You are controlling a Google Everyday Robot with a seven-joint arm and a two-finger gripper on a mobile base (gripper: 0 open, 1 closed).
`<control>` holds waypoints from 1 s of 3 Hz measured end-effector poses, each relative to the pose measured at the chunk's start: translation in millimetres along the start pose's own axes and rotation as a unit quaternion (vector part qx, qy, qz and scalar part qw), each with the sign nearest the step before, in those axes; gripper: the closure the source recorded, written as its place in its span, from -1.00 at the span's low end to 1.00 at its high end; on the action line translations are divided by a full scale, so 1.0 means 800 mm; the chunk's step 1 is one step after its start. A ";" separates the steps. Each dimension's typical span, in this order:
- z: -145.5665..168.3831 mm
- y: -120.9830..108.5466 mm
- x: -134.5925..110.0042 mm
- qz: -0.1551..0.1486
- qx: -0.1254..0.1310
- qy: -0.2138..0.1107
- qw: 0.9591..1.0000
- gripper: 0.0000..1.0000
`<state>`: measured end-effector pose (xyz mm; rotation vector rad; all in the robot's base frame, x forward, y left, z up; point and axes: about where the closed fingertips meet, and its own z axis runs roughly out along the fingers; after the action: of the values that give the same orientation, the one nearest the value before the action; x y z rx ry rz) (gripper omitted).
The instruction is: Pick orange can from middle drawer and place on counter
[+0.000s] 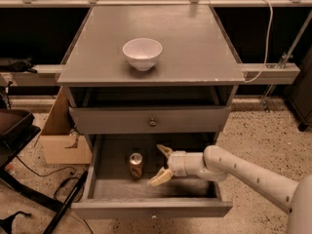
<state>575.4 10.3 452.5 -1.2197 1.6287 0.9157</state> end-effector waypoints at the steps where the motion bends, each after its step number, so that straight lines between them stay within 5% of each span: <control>1: 0.024 -0.010 -0.003 0.016 -0.008 -0.005 1.000 -1.00; 2: 0.051 -0.001 -0.008 0.031 -0.019 -0.018 0.999 -1.00; 3: 0.074 0.006 -0.007 0.038 -0.030 -0.027 0.998 -0.63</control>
Offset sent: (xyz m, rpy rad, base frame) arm 0.0090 0.0637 -0.0109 0.0997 0.0920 0.0191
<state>584.3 67.6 437.5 -1.1707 1.6244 1.0417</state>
